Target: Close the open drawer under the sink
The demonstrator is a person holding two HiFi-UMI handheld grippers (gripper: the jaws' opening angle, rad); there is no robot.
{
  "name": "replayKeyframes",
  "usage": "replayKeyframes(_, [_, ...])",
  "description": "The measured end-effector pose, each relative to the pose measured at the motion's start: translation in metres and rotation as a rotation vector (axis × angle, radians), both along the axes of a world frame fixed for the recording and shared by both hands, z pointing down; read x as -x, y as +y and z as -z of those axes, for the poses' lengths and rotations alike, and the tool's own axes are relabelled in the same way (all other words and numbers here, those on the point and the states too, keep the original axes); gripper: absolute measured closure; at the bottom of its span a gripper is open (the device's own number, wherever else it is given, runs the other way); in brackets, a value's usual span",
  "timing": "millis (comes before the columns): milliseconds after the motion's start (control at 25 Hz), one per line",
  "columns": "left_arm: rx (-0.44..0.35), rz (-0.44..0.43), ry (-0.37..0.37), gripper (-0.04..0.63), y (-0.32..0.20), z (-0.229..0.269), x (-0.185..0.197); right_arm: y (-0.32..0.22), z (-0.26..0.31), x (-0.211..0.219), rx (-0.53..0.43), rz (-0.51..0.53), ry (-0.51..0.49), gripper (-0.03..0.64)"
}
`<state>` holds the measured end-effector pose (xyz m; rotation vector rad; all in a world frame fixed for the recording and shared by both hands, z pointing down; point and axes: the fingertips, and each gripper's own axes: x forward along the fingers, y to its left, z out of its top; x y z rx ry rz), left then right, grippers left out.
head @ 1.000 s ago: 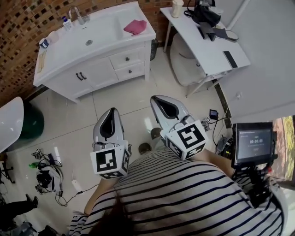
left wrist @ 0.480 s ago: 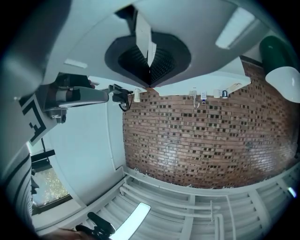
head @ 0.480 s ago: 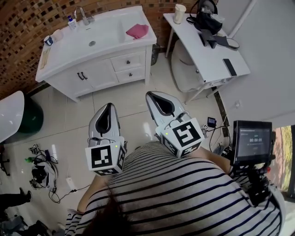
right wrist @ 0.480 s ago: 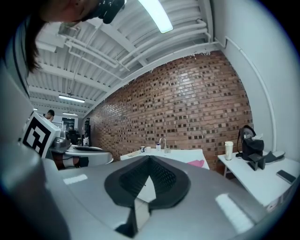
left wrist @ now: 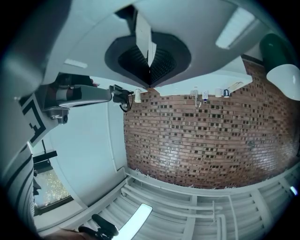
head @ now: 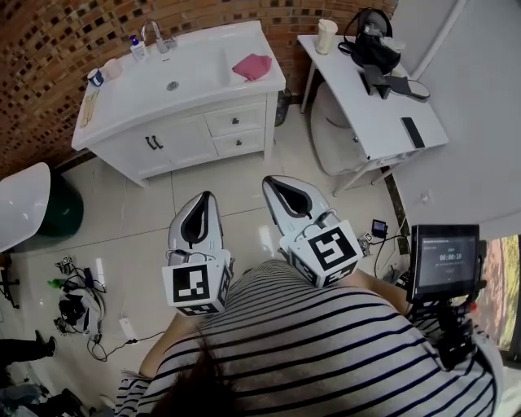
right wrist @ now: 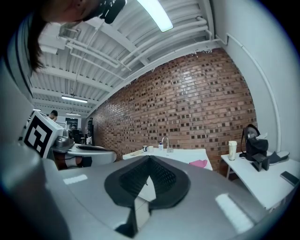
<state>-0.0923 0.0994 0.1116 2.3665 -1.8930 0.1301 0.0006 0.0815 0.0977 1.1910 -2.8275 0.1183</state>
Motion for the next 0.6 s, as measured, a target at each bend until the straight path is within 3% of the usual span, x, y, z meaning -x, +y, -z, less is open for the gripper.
replayKeyframes(600, [0.019,0.004,0.016,0.578,-0.007,-0.009,0.004,-0.008,-0.003,0.011,-0.025,0.03,0.055,0.617])
